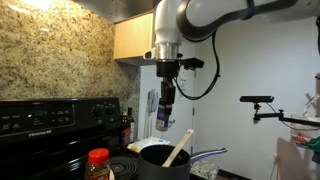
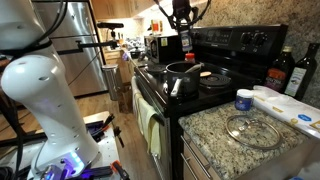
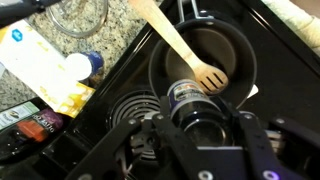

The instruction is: Move the small bottle to the left side of the stove

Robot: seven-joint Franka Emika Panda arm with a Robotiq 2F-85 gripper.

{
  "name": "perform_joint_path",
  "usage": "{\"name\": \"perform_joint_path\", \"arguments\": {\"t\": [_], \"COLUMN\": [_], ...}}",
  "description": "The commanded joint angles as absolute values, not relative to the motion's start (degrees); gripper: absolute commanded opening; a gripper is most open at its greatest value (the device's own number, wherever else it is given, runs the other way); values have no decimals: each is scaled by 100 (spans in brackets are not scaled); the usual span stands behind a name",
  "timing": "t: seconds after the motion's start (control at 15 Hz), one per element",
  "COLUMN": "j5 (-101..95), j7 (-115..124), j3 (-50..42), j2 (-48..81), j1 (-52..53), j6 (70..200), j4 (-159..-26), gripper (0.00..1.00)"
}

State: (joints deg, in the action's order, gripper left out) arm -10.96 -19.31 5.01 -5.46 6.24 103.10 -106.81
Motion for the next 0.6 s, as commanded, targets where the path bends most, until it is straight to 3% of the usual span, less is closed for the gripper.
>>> {"name": "perform_joint_path", "arguments": {"t": [0.0, 0.53], "j5": [-1073, -980], "j7": [-1446, 89], "j3": [832, 1471], "j2": [-533, 400], "j1": [882, 1451], "j6": [10052, 11125], "j4": [-10618, -10698], "gripper": [24, 24]}}
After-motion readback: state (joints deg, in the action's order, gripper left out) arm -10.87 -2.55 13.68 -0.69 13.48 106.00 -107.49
